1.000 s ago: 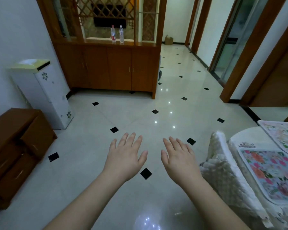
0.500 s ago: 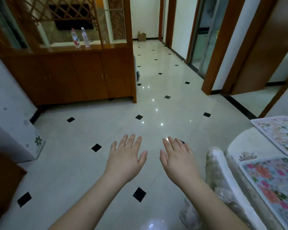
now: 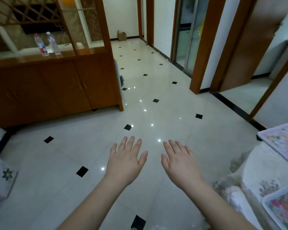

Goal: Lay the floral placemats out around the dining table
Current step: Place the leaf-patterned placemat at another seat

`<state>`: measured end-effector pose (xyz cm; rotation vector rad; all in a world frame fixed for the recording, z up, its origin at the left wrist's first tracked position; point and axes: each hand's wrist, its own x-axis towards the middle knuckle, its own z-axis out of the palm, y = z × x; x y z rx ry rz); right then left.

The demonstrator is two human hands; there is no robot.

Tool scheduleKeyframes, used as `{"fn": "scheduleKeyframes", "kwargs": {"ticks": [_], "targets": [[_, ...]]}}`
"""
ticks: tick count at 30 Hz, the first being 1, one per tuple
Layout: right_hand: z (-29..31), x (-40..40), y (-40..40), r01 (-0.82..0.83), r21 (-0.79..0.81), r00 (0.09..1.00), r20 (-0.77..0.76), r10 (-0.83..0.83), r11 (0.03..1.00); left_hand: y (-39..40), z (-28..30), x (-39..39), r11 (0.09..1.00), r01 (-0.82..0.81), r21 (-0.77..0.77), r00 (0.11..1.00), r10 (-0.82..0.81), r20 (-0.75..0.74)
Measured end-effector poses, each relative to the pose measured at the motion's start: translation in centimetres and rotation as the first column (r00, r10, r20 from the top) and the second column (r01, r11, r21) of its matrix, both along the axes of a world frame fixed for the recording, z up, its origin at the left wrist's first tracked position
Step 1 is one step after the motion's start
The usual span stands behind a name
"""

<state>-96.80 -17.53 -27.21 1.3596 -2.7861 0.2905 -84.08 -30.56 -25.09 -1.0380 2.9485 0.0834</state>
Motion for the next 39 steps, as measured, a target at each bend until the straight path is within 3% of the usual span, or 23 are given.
{"fn": "scheduleKeyframes", "kwargs": {"ticks": [8, 18, 32, 39], "targets": [[1.2, -5.7, -10.1, 0.086, 0.053, 0.996, 0.028, -0.088, 0.995, -11.2, 1.0, -6.8, 0.989, 0.145, -0.008, 0.988, -0.145, -0.055], [1.5, -15.8, -13.1, 0.301, 0.084, 0.952, 0.033, -0.304, 0.95, -16.7, 0.9, -21.3, 0.933, 0.359, 0.013, 0.93, -0.357, -0.083], [0.0, -36.4, -7.0, 0.49, 0.08, 0.863, 0.099, -0.496, 0.868, -11.3, 0.4, -46.2, 0.808, 0.589, 0.013, 0.808, -0.589, -0.021], [-1.0, -44.7, -2.6, 0.619, 0.051, 0.773, 0.132, -0.62, 0.783, -6.8, -1.2, -56.5, 0.684, 0.729, 0.009, 0.684, -0.729, 0.007]]}}
